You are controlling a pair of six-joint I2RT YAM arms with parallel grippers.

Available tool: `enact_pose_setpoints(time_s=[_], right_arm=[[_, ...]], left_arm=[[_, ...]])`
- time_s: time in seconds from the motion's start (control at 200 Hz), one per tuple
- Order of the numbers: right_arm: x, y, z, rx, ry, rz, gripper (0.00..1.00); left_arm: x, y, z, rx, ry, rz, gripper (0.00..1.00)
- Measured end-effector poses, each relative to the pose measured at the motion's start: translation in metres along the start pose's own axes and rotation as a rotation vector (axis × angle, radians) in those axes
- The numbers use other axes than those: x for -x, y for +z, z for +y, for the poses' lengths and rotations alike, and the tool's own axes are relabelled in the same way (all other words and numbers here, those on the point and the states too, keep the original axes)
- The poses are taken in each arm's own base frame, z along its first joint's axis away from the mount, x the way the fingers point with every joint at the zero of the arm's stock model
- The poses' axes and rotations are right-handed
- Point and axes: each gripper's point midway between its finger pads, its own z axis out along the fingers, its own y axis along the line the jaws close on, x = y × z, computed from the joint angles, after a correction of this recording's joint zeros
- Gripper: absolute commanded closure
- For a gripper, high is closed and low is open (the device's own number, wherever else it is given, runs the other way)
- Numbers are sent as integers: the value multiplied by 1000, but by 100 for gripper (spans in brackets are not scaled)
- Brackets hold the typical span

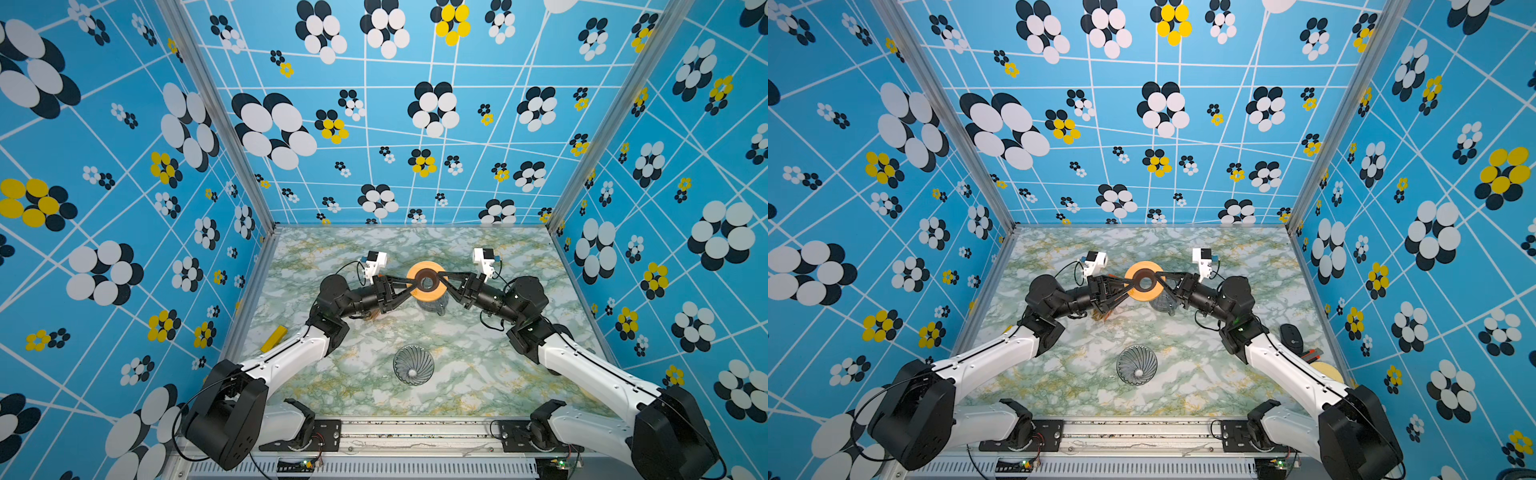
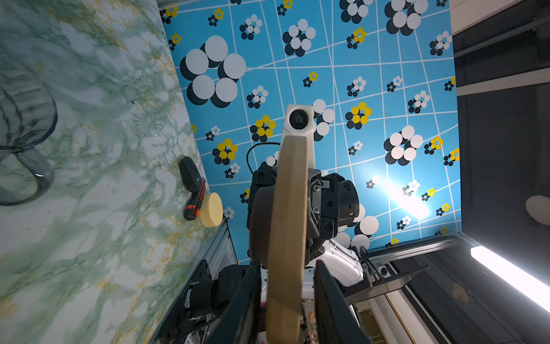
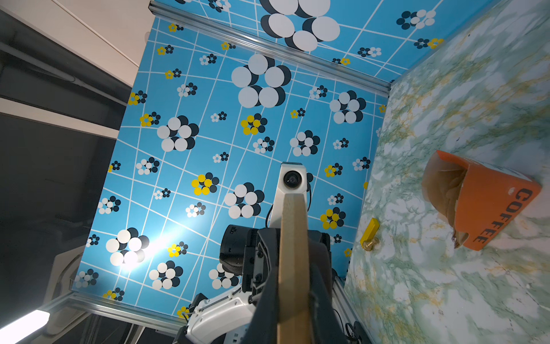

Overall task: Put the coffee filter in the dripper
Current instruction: 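Grasp the wooden ring with the left gripper while the right gripper releases and withdraws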

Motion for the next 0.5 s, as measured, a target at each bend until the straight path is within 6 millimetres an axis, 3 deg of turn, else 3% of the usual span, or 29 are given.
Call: enact_pose_setpoints(time_s=[0.5], right_arm=[[0, -1, 2, 13, -1, -3, 91]], left_arm=[[1, -1, -2, 2, 13, -11, 79]])
